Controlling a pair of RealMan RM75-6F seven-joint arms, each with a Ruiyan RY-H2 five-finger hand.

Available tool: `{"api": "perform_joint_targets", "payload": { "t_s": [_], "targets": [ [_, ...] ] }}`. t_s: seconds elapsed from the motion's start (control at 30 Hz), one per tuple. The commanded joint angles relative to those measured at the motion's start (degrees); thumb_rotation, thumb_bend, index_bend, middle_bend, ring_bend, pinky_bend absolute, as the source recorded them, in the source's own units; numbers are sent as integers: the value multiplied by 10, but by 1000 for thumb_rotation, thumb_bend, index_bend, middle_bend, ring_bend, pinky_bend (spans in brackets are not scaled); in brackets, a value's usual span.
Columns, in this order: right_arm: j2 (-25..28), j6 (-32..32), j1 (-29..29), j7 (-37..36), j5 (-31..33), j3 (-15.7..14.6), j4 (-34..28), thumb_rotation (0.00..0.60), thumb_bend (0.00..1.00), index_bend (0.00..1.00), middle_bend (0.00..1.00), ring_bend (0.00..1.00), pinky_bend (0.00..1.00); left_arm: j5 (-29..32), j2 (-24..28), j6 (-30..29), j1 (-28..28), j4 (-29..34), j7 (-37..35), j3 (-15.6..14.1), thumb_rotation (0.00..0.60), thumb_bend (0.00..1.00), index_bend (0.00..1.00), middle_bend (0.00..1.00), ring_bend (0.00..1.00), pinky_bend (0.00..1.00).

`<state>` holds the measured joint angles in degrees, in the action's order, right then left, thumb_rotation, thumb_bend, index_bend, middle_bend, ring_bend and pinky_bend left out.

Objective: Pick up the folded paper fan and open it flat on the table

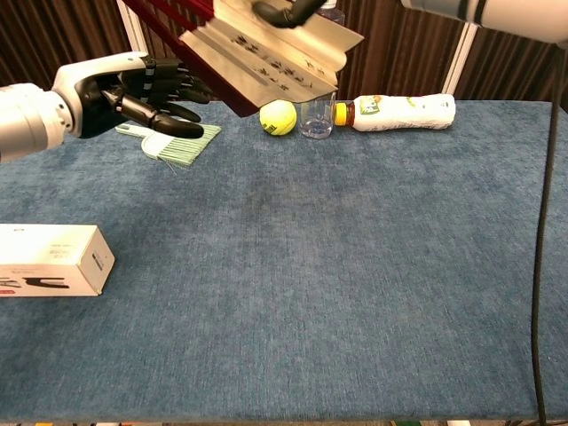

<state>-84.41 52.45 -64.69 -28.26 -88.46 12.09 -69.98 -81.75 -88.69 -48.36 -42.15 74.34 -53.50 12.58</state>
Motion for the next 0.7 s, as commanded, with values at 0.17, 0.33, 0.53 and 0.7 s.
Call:
{"api": "perform_joint_targets", "payload": {
  "t_s": [0.17,0.33,0.53,0.7],
  "targets": [
    [6,-27,-11,2,19,8,-22,600,640,762,604,290,0,34,-16,-2,-1,-6,-8,12,600,0,230,199,125,189],
    [2,-36,-14,16,28,10,-25,600,639,758,593,289,0,60,-30,-9,3,-11,6,22,600,0,264,221,132,191],
    [-15,-37,-18,54,41,16,-21,600,639,753,585,283,0,81,-47,-21,6,-9,13,35,600,0,364,297,202,273],
    [-29,-29,-16,76,49,20,-22,600,640,751,582,278,0,100,-69,-39,10,-15,38,47,600,116,463,422,329,371]
  ]
}}
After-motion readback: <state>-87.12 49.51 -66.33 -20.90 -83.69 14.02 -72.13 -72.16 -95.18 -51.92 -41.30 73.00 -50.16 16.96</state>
